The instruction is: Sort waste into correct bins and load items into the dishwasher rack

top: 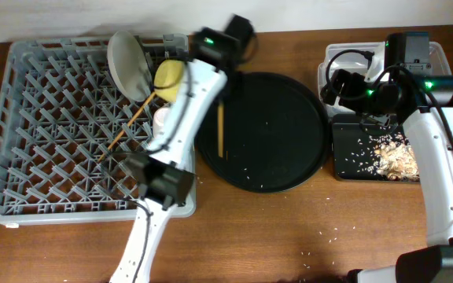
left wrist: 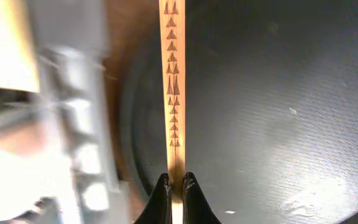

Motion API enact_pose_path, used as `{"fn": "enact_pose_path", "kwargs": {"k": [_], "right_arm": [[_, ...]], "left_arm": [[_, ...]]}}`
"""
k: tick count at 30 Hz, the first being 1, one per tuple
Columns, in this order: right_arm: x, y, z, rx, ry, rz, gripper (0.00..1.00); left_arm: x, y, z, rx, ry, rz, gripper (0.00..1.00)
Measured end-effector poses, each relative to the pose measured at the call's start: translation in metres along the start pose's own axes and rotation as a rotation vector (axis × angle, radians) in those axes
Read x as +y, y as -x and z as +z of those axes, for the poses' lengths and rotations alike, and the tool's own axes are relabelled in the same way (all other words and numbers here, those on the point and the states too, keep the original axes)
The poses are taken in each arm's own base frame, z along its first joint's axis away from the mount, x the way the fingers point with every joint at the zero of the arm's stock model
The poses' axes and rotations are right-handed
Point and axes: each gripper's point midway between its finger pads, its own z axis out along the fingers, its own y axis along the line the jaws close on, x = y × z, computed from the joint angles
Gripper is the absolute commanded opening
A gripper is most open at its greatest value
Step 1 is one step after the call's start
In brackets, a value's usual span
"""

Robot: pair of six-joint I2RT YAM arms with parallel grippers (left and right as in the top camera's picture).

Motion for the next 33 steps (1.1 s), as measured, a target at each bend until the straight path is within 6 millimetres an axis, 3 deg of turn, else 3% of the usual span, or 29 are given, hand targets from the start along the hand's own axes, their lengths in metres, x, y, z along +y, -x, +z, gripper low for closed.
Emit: {"fn": "enact_pose_path", "kwargs": {"k": [3, 6, 9, 11, 14, 20, 22, 23, 26, 27, 33], "right_arm": [[0.0, 0.0, 0.0, 0.0, 0.0, -0.011, 0.99], [0.0, 0.0, 0.0, 0.0, 0.0, -0.015, 0.98], [0.0, 0.0, 0.0, 0.0, 0.0, -0.019, 0.99], [0.0, 0.0, 0.0, 0.0, 0.0, -0.02, 0.98], [0.0, 0.0, 0.0, 0.0, 0.0, -0.02, 0.98], [0.0, -0.001, 0.0, 0.004, -0.002, -0.021, 0.98], [-0.001, -0.001, 0.0, 0.006, -0.002, -0.021, 0.99], [-0.001, -0.001, 0.0, 0.005, -0.002, -0.021, 0.98], [-0.001, -0.002, 0.0, 0.006, -0.003, -0.021, 0.98], [-0.001, -0.002, 0.0, 0.007, -0.002, -0.021, 0.99], [0.0, -0.001, 0.0, 0.003, -0.001, -0.022, 0.99]], "left_arm": [[0.044, 0.02, -0.027, -0.058, 0.0, -0.002, 0.01], [0.086, 0.031, -0.07, -0.144, 0.002, -0.011, 0.01], [0.12, 0.026, -0.107, -0.188, 0.028, -0.036, 0.01], [0.144, 0.014, -0.12, -0.178, 0.063, -0.05, 0.01], [0.165, -0.001, -0.101, -0.082, 0.108, -0.033, 0.01], [0.188, -0.022, -0.009, 0.104, 0.218, 0.012, 0.02], [0.193, -0.029, 0.006, 0.136, 0.248, 0.018, 0.02], [0.196, -0.034, 0.012, 0.155, 0.269, 0.019, 0.1], [0.206, -0.038, 0.015, 0.166, 0.311, 0.01, 0.87], [0.208, -0.037, 0.015, 0.164, 0.319, 0.006, 0.99], [0.207, -0.039, 0.014, 0.173, 0.307, -0.004, 0.99]]}}
